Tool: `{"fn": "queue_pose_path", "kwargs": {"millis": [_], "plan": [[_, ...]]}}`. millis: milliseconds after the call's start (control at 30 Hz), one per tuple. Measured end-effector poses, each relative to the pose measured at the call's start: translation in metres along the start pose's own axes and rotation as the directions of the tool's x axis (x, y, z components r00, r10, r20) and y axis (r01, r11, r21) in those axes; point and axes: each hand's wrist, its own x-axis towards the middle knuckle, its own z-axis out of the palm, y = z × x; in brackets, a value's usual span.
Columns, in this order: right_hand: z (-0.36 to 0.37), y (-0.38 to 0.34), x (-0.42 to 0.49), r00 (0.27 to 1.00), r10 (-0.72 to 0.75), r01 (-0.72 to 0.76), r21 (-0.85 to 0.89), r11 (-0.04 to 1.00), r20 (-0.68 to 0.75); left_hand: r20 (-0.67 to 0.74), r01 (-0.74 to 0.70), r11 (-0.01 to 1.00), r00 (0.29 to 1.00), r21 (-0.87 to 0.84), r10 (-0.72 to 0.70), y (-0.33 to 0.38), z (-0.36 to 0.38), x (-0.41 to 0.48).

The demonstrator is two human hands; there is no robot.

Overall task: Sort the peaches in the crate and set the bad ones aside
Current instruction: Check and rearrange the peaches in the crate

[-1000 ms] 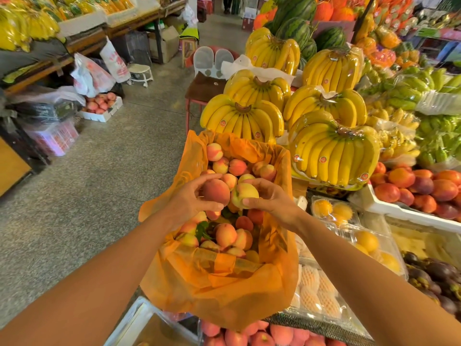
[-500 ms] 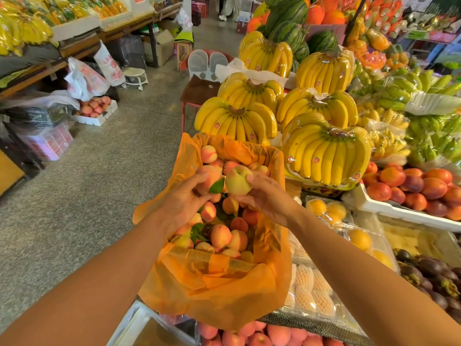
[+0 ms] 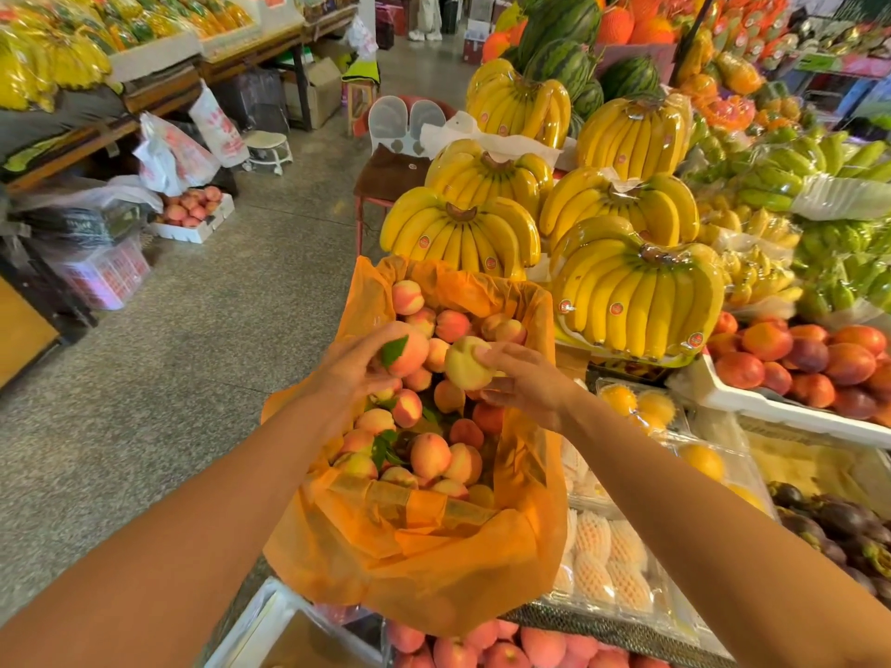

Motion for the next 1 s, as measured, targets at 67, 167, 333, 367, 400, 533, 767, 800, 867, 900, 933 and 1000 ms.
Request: {"fn": "queue_pose_path", "kwargs": {"millis": [67, 167, 333, 367, 400, 533, 767, 800, 867, 900, 933, 1000], "plan": [[0.0, 0.002, 0.003, 1.0, -0.009, 0.004, -0.256, 0.967, -0.018, -0.011, -0.217, 0.945, 0.974, 0.246, 0.226, -0.006, -0.014, 0.001], [0.003, 0.009, 0.008, 0.993, 0.008, 0.066, -0.618, 0.784, 0.116, 0.028, -0.281, 0.87, 0.955, 0.406, 0.295, -0.008, -0.031, -0.001], [0.018, 0.019, 0.018, 0.928, 0.312, 0.105, -0.944, 0.312, 0.206, 0.071, -0.29, 0.846, 0.955, 0.449, 0.29, -0.012, -0.043, -0.003], [0.02, 0.021, 0.02, 0.913, 0.358, 0.122, -0.969, 0.216, 0.195, 0.077, -0.292, 0.848, 0.955, 0.443, 0.288, -0.013, -0.044, -0.001], [0.021, 0.023, 0.021, 0.897, 0.404, 0.143, -0.982, 0.122, 0.181, 0.082, -0.291, 0.851, 0.955, 0.436, 0.284, -0.012, -0.045, 0.0], [0.021, 0.035, 0.021, 0.873, 0.476, 0.191, -0.972, -0.139, 0.103, 0.131, -0.293, 0.87, 0.956, 0.397, 0.262, -0.015, -0.046, 0.009], [0.024, 0.052, 0.026, 0.854, 0.503, 0.247, -0.955, -0.166, 0.134, 0.221, -0.257, 0.91, 0.956, 0.324, 0.192, -0.02, -0.04, 0.013], [0.022, 0.054, 0.027, 0.849, 0.513, 0.238, -0.959, -0.151, 0.13, 0.232, -0.245, 0.916, 0.957, 0.317, 0.176, -0.02, -0.039, 0.013], [0.019, 0.055, 0.03, 0.843, 0.522, 0.218, -0.969, -0.115, 0.128, 0.253, -0.237, 0.92, 0.954, 0.313, 0.16, -0.019, -0.037, 0.012], [0.016, 0.054, 0.032, 0.841, 0.526, 0.206, -0.975, -0.088, 0.13, 0.26, -0.233, 0.921, 0.953, 0.311, 0.153, -0.018, -0.036, 0.011], [0.014, 0.052, 0.033, 0.841, 0.523, 0.189, -0.981, -0.043, 0.139, 0.265, -0.226, 0.925, 0.953, 0.306, 0.145, -0.017, -0.035, 0.011], [0.009, 0.047, 0.033, 0.843, 0.501, 0.133, -0.979, 0.154, 0.194, 0.273, -0.211, 0.931, 0.953, 0.296, 0.129, -0.016, -0.033, 0.01]]}}
